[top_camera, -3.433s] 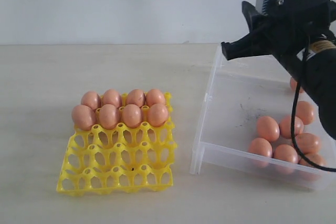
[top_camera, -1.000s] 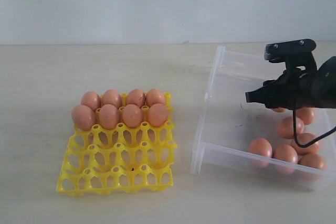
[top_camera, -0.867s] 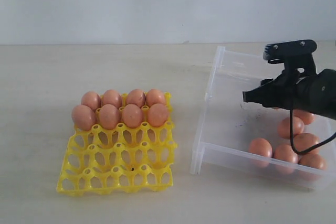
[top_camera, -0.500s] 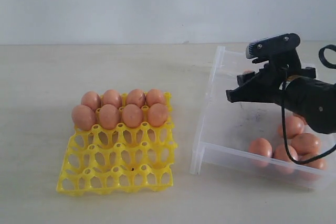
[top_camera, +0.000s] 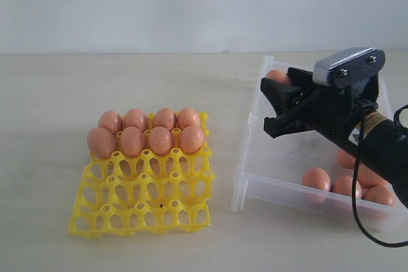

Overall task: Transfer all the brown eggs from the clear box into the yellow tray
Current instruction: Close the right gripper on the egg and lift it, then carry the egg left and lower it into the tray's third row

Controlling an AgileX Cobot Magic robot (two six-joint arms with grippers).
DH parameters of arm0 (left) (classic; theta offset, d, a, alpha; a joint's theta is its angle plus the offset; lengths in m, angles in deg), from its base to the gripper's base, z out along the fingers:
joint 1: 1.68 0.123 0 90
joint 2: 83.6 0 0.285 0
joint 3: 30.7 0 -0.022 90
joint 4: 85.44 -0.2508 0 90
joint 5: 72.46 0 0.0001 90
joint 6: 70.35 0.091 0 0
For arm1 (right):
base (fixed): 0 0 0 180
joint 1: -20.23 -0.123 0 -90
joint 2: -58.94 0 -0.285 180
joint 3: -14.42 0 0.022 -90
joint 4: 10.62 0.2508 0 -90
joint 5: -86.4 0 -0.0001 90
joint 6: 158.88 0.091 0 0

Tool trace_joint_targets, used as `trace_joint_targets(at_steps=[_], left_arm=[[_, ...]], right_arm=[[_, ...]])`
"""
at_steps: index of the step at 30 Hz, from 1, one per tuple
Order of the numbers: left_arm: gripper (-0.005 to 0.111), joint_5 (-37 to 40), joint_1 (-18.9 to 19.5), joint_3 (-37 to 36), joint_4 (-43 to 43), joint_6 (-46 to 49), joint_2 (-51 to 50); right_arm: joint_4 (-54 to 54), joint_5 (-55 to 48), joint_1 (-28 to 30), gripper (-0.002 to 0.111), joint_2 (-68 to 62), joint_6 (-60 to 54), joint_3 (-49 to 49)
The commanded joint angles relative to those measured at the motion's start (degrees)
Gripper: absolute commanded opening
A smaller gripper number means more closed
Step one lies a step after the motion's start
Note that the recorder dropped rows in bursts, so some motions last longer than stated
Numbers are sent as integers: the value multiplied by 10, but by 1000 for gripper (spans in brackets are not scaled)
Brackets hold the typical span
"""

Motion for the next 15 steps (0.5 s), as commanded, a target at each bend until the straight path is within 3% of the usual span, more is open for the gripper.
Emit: trace_joint_targets(at_steps=[1,9,15], left_arm=[[4,-2,-3,-1,-1,-4,2],[4,-2,-3,-1,-1,-4,2],[4,-2,-3,-1,-1,-4,2]], right_arm=[[-62,14,-37,0,8,58,-23],[-65,14,-164,0,-3,116,-99],[-65,14,-240,0,-94,134,-194]])
